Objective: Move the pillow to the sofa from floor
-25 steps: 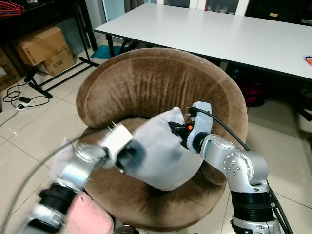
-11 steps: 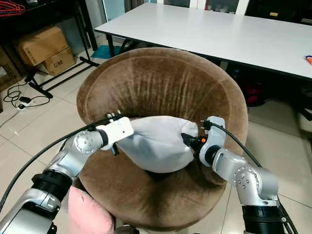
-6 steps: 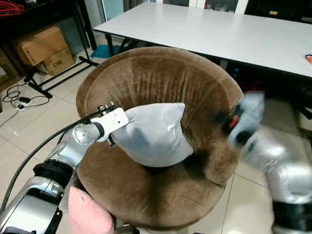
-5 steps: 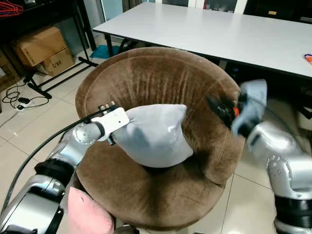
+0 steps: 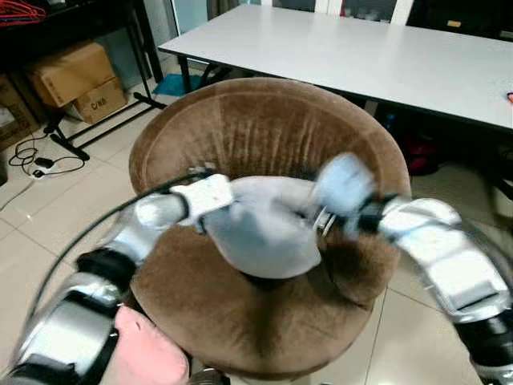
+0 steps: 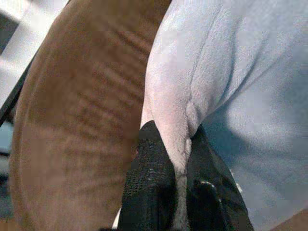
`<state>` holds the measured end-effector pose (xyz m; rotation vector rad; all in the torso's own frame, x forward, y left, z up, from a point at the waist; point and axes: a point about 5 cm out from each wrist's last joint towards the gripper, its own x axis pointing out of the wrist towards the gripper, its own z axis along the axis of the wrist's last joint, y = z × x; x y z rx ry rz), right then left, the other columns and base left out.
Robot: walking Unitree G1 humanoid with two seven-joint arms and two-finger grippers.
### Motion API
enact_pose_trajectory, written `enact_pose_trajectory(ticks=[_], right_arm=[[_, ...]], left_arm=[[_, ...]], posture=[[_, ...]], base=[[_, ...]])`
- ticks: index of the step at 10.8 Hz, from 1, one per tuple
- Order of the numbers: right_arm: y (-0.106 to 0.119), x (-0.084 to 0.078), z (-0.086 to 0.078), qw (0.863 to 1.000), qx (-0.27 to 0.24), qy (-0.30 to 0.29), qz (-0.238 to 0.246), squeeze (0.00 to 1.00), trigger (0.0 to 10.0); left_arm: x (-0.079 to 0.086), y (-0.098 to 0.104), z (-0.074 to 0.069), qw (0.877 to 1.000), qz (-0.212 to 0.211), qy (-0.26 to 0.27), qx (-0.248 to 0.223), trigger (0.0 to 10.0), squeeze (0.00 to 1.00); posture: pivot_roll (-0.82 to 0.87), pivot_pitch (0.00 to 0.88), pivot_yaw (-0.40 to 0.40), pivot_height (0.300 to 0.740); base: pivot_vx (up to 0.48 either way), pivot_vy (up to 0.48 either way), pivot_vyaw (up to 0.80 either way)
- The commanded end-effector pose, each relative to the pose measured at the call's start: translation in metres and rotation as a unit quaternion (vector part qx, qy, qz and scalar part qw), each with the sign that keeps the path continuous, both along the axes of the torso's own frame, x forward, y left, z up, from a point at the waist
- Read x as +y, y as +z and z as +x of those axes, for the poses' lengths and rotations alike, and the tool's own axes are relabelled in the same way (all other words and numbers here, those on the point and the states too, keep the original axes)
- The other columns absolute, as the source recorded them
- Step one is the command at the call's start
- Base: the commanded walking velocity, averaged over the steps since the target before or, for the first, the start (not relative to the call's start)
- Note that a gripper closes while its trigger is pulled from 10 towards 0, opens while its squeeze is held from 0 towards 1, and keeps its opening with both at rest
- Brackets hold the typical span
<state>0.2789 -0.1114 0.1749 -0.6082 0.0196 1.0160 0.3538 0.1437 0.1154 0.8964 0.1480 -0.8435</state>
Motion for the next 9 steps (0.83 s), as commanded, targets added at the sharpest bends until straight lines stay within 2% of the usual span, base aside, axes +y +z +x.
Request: enact_pose_trajectory(ticks=[1,2,3,4,5,6,7,8,9], right_arm=[[-0.009,0.002,0.002,0.999,-0.002,0.01,-0.042,1.0,10.0],[-0.023,0.003,0.009,0.996,0.0,-0.002,-0.088,1.0,10.0],[-0.025,0.005,0.012,0.996,0.001,-0.003,-0.09,1.0,10.0],[-0.027,0.015,0.021,0.994,-0.005,-0.008,-0.106,1.0,10.0],[-0.041,0.019,0.028,0.988,0.01,-0.011,-0.156,0.24,10.0],[-0.05,0.018,0.031,0.982,0.021,-0.015,-0.187,0.0,10.0],[-0.061,0.015,0.035,0.977,0.06,-0.038,-0.2,0.0,10.0],[-0.068,0.011,0.035,0.971,0.073,-0.042,-0.224,0.0,10.0],[-0.074,0.006,0.036,0.966,0.086,-0.054,-0.239,0.0,8.2]], left_arm=[[-0.006,0.005,0.002,1.0,0.011,-0.024,-0.005,0.0,0.0],[-0.015,0.005,0.001,0.999,0.02,-0.046,-0.006,0.0,0.0],[-0.017,0.005,0.0,0.998,0.018,-0.054,-0.005,0.0,0.0],[-0.023,0.005,-0.003,0.997,0.02,-0.072,-0.008,0.0,0.0],[-0.029,0.006,-0.006,0.995,0.021,-0.092,-0.013,0.0,0.0],[-0.032,0.007,-0.008,0.995,0.019,-0.101,-0.014,0.0,0.0],[-0.031,0.006,-0.013,0.995,0.013,-0.103,-0.016,0.0,0.0],[-0.029,0.006,-0.015,0.995,0.007,-0.096,-0.016,0.0,0.0],[-0.027,0.006,-0.017,0.996,0.006,-0.092,-0.017,0.0,0.0]], posture=[[-0.05,0.0,0.06,0.74],[-0.05,0.0,0.06,0.74],[-0.06,0.0,0.063,0.74],[-0.05,0.0,0.06,0.74],[-0.05,0.0,0.058,0.74],[-0.05,0.0,0.058,0.74],[-0.05,0.0,0.055,0.74],[-0.04,0.0,0.052,0.74],[-0.04,0.0,0.051,0.74]], base=[[0.0,0.0,0.0],[0.0,0.0,0.0],[0.0,0.0,0.0],[0.0,0.0,0.0],[0.0,0.0,0.0],[0.0,0.0,0.0],[0.0,0.0,0.0],[0.0,0.0,0.0],[0.0,0.0,0.0]])
